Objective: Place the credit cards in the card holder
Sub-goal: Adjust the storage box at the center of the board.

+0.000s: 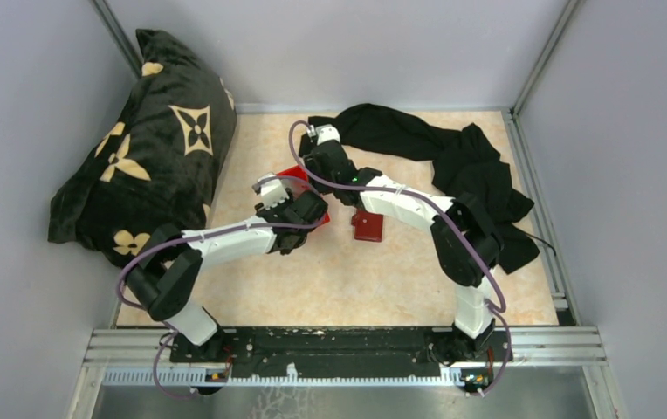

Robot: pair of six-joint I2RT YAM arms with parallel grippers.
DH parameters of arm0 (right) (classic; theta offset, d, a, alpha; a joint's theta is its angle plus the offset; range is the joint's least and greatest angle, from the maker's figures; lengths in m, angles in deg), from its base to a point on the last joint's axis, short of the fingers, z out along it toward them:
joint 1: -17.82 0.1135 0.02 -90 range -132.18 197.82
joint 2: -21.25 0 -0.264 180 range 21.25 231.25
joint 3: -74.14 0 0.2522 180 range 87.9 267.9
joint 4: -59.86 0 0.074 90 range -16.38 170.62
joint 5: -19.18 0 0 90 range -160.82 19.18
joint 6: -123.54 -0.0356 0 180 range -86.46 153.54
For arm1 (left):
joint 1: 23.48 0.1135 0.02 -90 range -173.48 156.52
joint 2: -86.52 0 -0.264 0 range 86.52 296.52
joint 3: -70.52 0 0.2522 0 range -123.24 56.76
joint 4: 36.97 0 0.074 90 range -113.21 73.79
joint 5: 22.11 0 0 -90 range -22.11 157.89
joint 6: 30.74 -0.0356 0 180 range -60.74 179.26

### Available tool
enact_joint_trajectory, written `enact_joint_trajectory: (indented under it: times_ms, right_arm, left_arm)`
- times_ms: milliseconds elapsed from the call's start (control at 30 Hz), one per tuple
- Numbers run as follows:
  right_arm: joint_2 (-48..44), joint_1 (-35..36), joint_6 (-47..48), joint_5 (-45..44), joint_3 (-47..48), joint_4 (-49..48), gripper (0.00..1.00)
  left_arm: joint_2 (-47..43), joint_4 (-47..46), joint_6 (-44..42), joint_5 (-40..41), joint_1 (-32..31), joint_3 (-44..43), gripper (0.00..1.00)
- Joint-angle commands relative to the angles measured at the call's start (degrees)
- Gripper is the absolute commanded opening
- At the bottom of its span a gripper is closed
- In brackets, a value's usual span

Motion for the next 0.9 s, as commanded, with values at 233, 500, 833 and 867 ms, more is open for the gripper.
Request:
enact_joint_trajectory:
  times_ms: [233,500,833,867]
  right_arm:
    - [-0.1,-0.6,2.2,4.6,4.1,-2.0,0.52]
    - [3.5,-0.5,4.2,11.5,11.5,1.1,0.52]
    - [14.8,1.1,5.8,16.0,25.1,8.5,0.52]
    - [15.6,1.1,5.7,16.3,25.8,8.7,0.52]
  left_arm:
    - [-11.1,-10.7,-7.0,2.6,0.2,3.9,0.78]
    - [-22.3,-10.3,-8.6,4.0,0.1,7.7,0.79]
    - [-30.4,-7.2,-4.3,3.3,0.1,14.2,0.78]
    - [-31.0,-7.3,-4.2,2.8,0.1,14.8,0.78]
